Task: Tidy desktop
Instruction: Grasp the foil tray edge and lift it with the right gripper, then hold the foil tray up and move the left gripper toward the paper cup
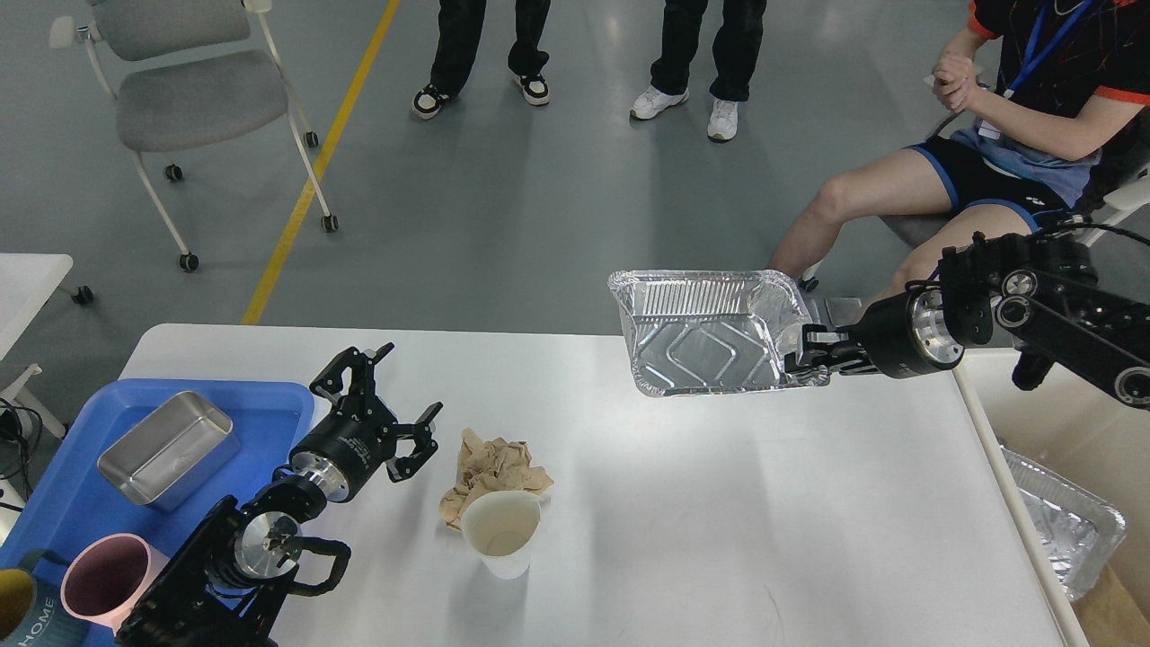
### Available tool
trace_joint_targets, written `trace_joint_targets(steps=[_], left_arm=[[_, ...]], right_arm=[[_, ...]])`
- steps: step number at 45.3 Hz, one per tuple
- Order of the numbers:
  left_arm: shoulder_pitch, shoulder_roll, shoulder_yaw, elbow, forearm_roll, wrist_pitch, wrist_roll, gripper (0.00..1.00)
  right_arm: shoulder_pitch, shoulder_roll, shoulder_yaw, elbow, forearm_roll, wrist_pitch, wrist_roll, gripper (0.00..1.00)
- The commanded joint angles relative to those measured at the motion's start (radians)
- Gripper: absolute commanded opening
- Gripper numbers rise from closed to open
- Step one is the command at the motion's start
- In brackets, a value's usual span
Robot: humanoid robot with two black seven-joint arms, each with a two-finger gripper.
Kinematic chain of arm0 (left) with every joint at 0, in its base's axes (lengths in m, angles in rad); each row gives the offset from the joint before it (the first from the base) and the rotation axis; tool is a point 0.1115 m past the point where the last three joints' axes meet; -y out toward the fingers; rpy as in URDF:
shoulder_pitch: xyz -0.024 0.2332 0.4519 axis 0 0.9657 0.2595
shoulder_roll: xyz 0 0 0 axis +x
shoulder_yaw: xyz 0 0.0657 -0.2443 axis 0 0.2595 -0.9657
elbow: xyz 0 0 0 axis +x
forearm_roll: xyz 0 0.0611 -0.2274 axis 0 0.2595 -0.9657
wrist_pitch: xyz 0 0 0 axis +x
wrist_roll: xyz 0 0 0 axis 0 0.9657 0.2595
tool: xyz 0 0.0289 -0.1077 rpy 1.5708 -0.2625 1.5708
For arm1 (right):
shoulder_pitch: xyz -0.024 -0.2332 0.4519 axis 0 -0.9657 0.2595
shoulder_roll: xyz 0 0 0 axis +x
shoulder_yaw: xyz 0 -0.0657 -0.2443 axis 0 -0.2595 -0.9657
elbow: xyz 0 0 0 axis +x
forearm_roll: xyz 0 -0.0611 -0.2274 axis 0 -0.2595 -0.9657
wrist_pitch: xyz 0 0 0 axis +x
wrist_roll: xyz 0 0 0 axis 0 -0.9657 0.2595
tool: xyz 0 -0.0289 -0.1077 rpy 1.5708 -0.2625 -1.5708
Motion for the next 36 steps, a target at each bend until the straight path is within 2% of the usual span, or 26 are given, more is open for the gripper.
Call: trace_joint_targets(steps=[1, 10, 14, 19, 27, 36], left_arm=[[0.001, 0.001, 0.000, 0.000, 0.000, 0.000, 0.000, 0.97], [-0.002, -0.003, 0.005, 0.000, 0.012, 0.003, 0.000, 0.97], [-0.003, 0.001, 0.055, -0.014, 0.014, 0.024, 0.002, 0.97], [0.003, 0.035, 0.147, -0.112, 0.024, 0.081, 0.014, 0.97], [0.067, 0.279, 0.317, -0.326, 0.107, 0.118, 0.015, 0.97], [0.109, 0.619, 0.393, -0.529, 0.113, 0.117, 0.015, 0.97]], right_arm=[[-0.024, -0.007, 0.000, 0.033, 0.011, -0.024, -0.014, 0.00], [-0.032, -0.001, 0.000, 0.046, 0.023, -0.032, -0.020, 0.00], [-0.034, 0.002, 0.000, 0.046, 0.023, -0.032, -0.020, 0.00], [-0.037, 0.003, 0.000, 0.044, 0.023, -0.032, -0.020, 0.00], [-0.047, -0.003, 0.000, 0.043, 0.023, -0.032, -0.020, 0.00], [-0.061, -0.003, 0.000, 0.043, 0.023, -0.033, -0.018, 0.00]])
